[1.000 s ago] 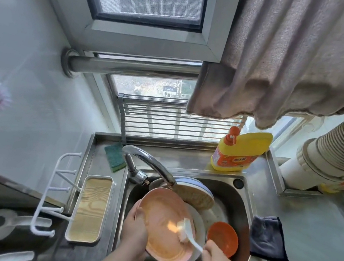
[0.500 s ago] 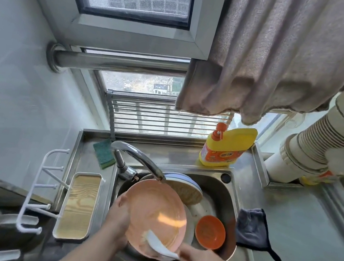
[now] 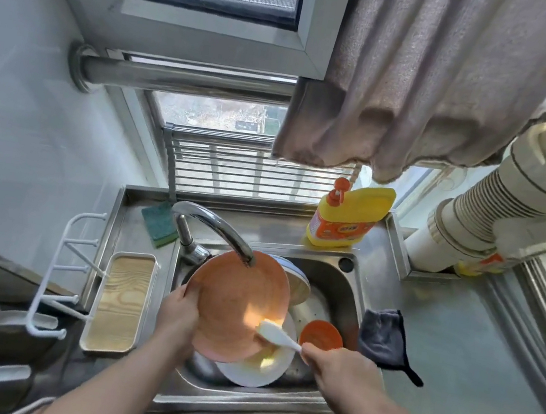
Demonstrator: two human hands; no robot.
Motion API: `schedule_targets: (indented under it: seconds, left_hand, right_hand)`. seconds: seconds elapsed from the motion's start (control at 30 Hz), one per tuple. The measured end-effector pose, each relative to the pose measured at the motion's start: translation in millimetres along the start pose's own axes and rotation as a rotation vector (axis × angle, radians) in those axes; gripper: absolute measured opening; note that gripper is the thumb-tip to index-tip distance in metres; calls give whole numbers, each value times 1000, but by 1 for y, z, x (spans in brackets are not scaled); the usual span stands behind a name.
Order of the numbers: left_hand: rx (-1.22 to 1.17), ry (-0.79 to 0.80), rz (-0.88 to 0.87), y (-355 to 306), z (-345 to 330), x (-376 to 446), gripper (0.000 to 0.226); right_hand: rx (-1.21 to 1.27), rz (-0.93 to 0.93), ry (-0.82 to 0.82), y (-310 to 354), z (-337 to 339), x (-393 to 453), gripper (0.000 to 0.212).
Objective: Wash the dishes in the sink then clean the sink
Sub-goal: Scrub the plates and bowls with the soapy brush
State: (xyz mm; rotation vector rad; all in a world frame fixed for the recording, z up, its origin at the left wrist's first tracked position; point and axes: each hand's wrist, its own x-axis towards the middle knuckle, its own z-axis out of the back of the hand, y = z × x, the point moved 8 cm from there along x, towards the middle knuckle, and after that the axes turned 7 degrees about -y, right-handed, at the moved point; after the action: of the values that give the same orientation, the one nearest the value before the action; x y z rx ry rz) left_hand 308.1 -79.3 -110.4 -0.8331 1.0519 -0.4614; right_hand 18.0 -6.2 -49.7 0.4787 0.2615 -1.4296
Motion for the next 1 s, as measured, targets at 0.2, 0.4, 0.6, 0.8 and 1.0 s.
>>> schedule_targets:
  seconds: [0.2, 0.4, 0.6, 0.8, 1.0]
  left_hand:
    - [-10, 54, -26, -24, -8, -18, 25]
    - [105, 119, -178, -26, -11, -41, 22]
    - [300, 282, -277, -43, -30, -52, 40]
    - [453, 344, -386, -58, -33, -34, 46]
    - [439, 398, -403, -62, -36, -41, 39]
  right_hand:
    - [22, 42, 88, 40, -4, -18, 42]
    - [-272, 34, -16, -6, 49, 1, 69]
    - [-483, 189, -189, 18, 122, 27, 56]
    - [-599, 145, -48, -4, 125, 23, 34]
    - [-345, -58, -63, -19, 65, 4, 27]
